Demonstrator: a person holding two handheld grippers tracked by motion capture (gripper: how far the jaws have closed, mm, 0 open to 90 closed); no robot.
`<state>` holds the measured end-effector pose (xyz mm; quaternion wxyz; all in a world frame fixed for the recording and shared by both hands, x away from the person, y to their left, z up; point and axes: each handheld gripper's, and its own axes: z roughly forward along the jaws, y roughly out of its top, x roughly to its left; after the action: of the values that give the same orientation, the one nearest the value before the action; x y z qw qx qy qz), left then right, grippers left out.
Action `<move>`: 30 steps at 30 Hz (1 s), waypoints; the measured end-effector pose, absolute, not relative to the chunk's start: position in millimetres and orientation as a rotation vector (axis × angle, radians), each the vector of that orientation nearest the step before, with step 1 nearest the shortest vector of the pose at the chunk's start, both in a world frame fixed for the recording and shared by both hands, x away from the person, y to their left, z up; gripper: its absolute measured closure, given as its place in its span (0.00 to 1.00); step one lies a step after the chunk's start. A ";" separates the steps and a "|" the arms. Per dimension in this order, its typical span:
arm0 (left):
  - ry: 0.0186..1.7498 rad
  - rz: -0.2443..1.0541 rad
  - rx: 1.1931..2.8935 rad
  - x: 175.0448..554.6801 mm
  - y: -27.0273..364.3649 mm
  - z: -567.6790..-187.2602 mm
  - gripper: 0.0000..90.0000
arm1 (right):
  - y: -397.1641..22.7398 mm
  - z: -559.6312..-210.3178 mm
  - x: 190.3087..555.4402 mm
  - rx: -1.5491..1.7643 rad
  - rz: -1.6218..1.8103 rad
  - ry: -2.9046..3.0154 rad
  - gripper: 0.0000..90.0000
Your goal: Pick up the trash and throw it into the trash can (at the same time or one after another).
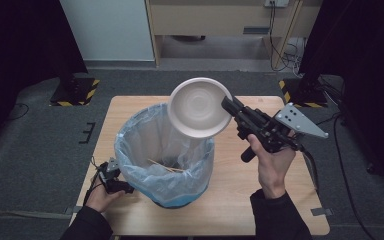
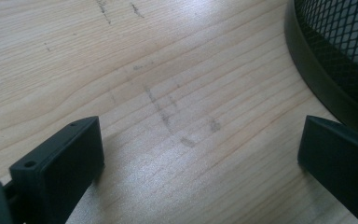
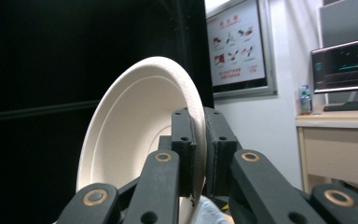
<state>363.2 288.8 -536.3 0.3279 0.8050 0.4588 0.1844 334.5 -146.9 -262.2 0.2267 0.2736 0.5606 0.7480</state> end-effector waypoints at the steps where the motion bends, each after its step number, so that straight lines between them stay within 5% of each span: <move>1: 1.201 0.483 2.108 363.2 288.8 -536.3 0.00 | -143.0 -262.7 335.1 0.751 2.059 1.557 0.94; 13: 1.201 0.483 2.108 363.2 288.8 -536.3 0.00 | -102.9 -280.4 345.7 0.716 1.985 1.753 0.93; 24: 1.201 0.483 2.107 363.2 288.7 -536.4 0.00 | -143.8 -304.4 361.8 0.876 1.840 1.708 0.34; 30: 1.201 0.483 2.107 363.2 288.7 -536.3 0.00 | -194.4 -358.6 374.4 1.091 1.663 1.725 0.29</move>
<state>363.2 288.7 -536.3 0.3280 0.8049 0.4588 0.1845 374.4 -194.4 -358.6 0.2517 0.4010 0.6343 0.6112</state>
